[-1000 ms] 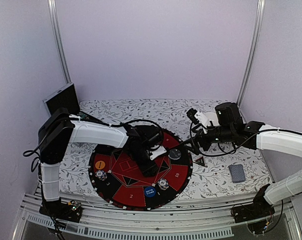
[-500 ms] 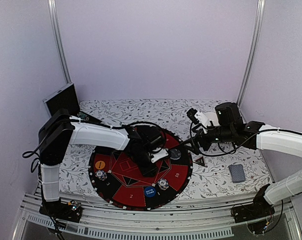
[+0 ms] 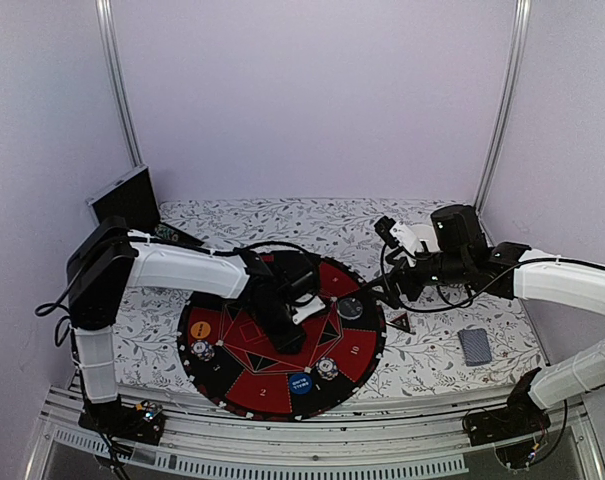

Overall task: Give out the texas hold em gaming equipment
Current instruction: Pick up the pile of poker chips from the poker table mat, then place the poker chips pile at the big blind area.

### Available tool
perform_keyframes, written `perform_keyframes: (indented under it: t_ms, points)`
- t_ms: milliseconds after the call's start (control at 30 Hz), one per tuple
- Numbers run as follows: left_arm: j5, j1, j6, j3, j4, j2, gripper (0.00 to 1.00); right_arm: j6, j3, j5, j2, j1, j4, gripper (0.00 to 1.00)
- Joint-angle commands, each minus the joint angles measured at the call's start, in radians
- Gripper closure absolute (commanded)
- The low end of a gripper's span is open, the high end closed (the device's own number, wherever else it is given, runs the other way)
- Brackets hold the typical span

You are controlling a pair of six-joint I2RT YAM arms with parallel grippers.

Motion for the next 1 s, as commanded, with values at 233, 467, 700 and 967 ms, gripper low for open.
perform_keyframes:
  t_ms: [233,467,700,967]
  points:
    - [-0.028,0.231,-0.157,-0.188,-0.06,-0.236,1.0,-0.019,0.002,0.009,-0.006,-0.014,-0.004,0.01]
    - [-0.095,0.427,-0.206,-0.308,-0.079,-0.338,1.0,-0.022,-0.002,0.006,0.003,-0.016,-0.002,0.01]
    - [-0.145,0.582,-0.215,-0.371,-0.03,-0.367,1.0,-0.027,-0.005,0.003,0.003,-0.017,-0.001,0.01]
    - [-0.178,0.637,-0.207,-0.383,0.008,-0.333,1.0,-0.026,-0.01,0.003,-0.003,-0.02,-0.002,0.01]
